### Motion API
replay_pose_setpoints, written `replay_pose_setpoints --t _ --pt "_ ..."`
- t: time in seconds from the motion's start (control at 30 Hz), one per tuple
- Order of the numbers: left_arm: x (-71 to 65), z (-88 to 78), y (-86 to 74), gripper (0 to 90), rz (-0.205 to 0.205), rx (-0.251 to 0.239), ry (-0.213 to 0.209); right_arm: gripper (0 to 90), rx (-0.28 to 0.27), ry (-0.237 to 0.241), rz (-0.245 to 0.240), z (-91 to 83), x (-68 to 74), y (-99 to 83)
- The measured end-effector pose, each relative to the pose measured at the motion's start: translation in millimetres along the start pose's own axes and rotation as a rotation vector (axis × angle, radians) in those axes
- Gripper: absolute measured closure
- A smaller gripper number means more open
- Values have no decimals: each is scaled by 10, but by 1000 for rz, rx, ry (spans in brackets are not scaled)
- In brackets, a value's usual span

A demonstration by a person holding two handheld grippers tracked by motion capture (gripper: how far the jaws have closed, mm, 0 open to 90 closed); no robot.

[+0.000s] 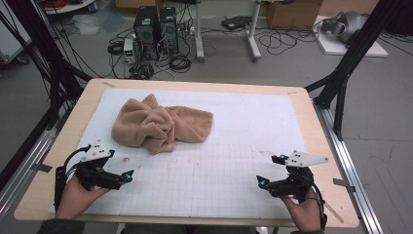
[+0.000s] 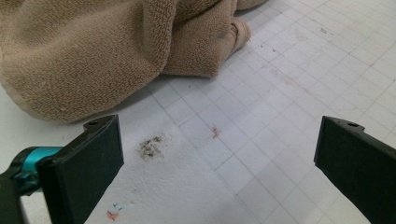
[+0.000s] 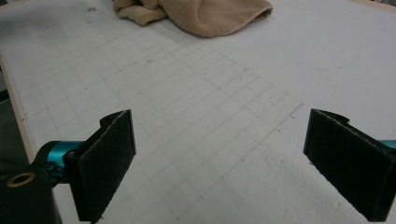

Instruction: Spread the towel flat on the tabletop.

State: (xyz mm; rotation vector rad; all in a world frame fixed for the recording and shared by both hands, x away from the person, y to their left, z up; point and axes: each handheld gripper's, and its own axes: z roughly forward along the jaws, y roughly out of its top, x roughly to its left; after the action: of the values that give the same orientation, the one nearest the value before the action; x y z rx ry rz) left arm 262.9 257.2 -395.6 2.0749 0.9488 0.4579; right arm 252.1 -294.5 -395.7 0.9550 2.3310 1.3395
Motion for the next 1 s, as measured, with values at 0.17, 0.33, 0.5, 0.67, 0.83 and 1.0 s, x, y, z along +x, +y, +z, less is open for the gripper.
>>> replay_pose_setpoints --t 0.17,0.33,0.5,0.67,0.83,1.0 --pt "-15 9 12 17 5 0 1 83 -7 10 4 3 -24 6" --pt "-17 16 6 17 7 2 0 83 -15 12 12 6 -26 -11" --pt "-35 17 -12 17 9 -1 -6 83 -16 14 11 22 0 -12" --pt "-57 9 -21 17 10 -11 -9 83 -19 29 8 83 36 47" --pt "-59 4 -5 17 16 -12 -9 83 -20 35 -12 197 46 182" --pt "-71 -11 13 17 18 -21 -11 83 -22 47 -31 294 76 359"
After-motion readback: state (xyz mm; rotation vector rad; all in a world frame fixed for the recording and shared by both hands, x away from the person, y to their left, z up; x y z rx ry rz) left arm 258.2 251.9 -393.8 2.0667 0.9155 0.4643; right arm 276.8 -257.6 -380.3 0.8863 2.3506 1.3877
